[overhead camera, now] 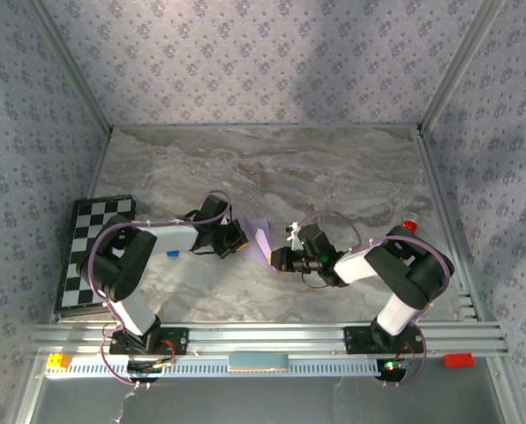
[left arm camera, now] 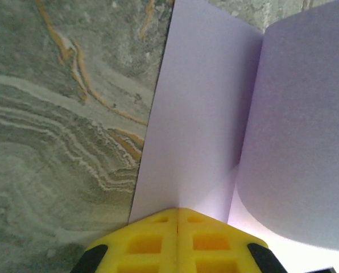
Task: Fold a paper plane with a square sheet of paper (pick it up from the middle)
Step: Fourth fold the wing at the center of the table.
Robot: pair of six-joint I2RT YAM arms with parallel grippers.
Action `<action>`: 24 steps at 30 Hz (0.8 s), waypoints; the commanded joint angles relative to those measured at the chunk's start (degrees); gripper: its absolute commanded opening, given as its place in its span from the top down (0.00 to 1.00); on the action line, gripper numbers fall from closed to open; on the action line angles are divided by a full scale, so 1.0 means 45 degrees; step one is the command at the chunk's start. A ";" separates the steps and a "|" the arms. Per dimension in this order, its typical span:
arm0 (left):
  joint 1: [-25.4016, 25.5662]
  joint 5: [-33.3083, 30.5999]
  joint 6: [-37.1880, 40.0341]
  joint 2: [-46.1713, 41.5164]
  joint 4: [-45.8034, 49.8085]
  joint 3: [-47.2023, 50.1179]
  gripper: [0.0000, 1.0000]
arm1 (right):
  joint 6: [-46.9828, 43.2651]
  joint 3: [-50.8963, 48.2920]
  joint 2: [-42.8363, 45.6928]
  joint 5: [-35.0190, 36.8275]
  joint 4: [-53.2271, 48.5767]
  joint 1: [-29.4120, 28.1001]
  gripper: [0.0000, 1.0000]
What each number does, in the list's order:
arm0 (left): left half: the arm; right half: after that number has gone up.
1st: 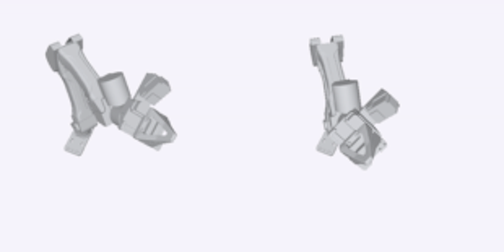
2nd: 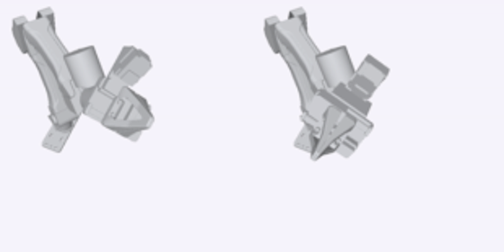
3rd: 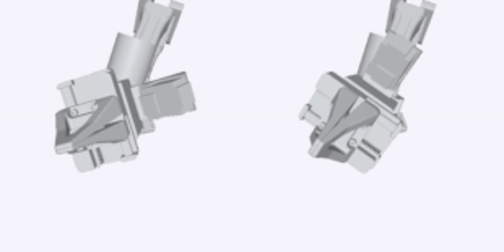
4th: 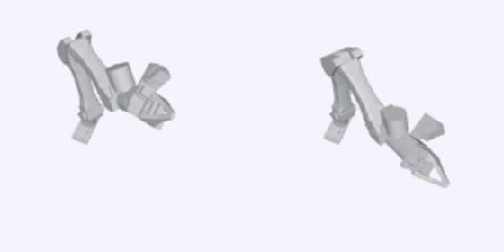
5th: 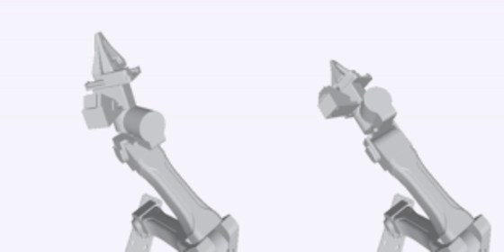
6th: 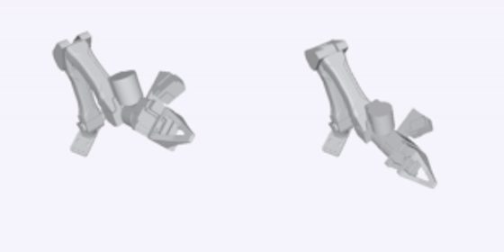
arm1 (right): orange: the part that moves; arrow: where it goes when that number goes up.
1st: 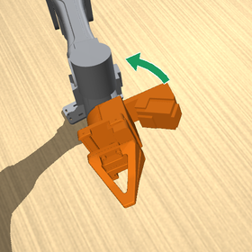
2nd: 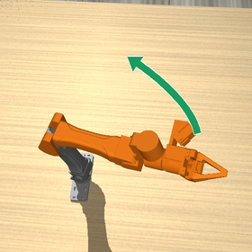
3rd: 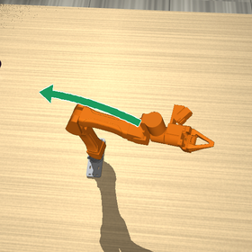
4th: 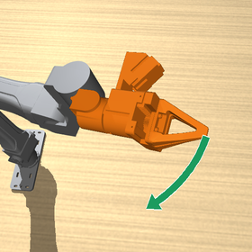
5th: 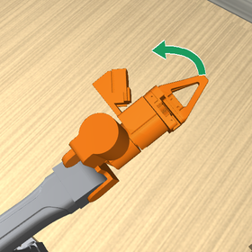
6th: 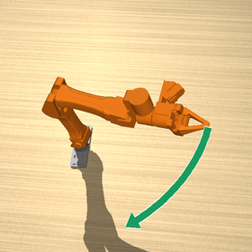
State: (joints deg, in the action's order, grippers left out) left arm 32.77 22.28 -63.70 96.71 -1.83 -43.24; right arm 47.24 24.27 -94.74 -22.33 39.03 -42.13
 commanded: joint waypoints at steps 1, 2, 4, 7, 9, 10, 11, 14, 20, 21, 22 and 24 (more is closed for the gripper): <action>0.0100 0.0071 -0.0159 0.0195 -0.0085 -0.0043 0.99 | 0.0348 -0.0189 -0.0212 0.0093 -0.0209 0.0096 1.00; 0.0109 0.0015 -0.0181 0.0199 -0.0082 0.0029 0.99 | 0.0395 -0.0216 -0.0222 0.0120 -0.0230 0.0097 1.00; 0.0142 -0.0066 -0.0241 0.0190 -0.0061 0.0185 1.00 | 0.0511 -0.0256 -0.0231 0.0099 -0.0178 0.0104 1.00; 0.0215 -0.0180 -0.0299 0.0189 -0.0039 0.0417 1.00 | 0.0556 -0.0277 -0.0182 0.0045 -0.0193 0.0113 1.00; 0.0234 -0.0277 -0.0332 0.0169 0.0029 0.0535 1.00 | 0.0568 -0.0277 -0.0136 0.0030 -0.0234 0.0115 1.00; 0.0259 -0.0368 -0.0370 0.0134 0.0100 0.0582 1.00 | 0.0560 -0.0275 -0.0103 0.0004 -0.0249 0.0117 1.00; 0.0262 -0.0467 -0.0361 0.0097 0.0176 0.0641 1.00 | 0.0516 -0.0279 -0.0050 0.0001 -0.0287 0.0102 1.00; 0.0276 -0.0670 -0.0337 -0.0104 0.0335 0.0722 1.00 | 0.0386 -0.0219 0.0056 -0.0036 -0.0625 0.0104 1.00; 0.0276 -0.1306 -0.0079 -0.0807 0.0978 0.0709 1.00 | 0.0241 0.0011 0.0063 -0.0311 -0.1042 0.0065 1.00; 0.0301 -0.1349 -0.0071 -0.0879 0.1004 0.0721 1.00 | 0.0243 0.0036 0.0031 -0.0364 -0.1065 0.0047 1.00; 0.0314 -0.1358 -0.0045 -0.0945 0.0958 0.0737 0.99 | 0.0225 0.0087 -0.0016 -0.0399 -0.1075 0.0012 1.00; 0.0335 -0.1305 -0.0002 -0.0945 0.0915 0.0713 0.99 | 0.0201 0.0210 -0.0169 -0.0501 -0.1150 0.0001 1.00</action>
State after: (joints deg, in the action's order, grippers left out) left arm 33.93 18.48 -64.53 93.51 -0.84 -40.71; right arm 48.66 24.56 -94.61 -22.92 37.93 -41.98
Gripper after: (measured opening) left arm 0.046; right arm 0.053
